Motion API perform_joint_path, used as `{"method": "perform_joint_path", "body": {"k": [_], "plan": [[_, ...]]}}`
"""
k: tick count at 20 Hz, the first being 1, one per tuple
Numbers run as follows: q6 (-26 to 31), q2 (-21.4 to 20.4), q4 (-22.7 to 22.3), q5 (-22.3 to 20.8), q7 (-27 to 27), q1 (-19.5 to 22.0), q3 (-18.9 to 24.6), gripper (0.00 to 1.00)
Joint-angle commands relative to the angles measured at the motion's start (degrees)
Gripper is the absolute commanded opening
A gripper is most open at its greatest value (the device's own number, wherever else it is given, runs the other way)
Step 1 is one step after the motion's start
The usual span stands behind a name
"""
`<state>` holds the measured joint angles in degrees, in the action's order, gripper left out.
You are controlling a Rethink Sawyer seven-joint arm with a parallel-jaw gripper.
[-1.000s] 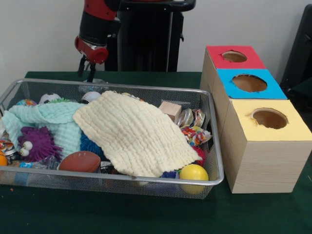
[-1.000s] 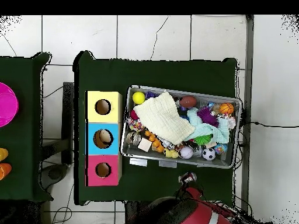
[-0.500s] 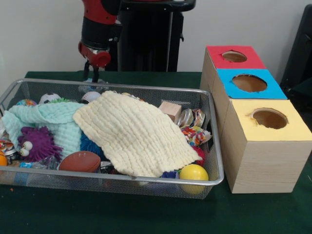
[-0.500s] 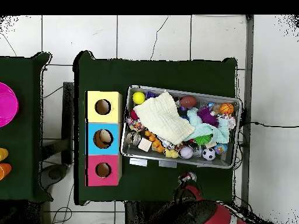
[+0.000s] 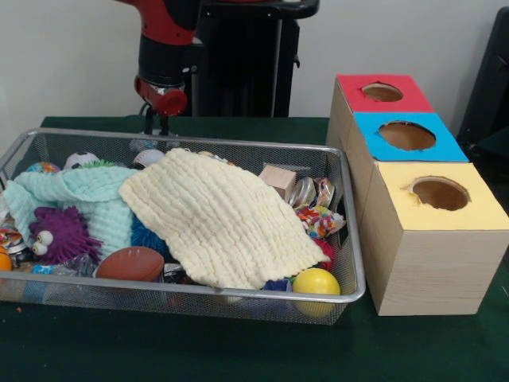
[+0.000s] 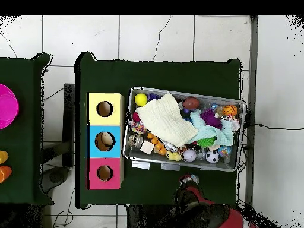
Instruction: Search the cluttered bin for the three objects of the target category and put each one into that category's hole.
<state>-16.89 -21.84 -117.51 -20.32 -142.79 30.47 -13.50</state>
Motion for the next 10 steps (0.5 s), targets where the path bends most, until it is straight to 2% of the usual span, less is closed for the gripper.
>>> {"method": "perform_joint_path", "body": {"k": [1,10], "plan": [[4.98,3.38,8.50,-0.68,-0.83,0.32,7.08,1.00],[11.65,1.85,8.17,1.04,0.32,-0.45,5.92,1.00]]}}
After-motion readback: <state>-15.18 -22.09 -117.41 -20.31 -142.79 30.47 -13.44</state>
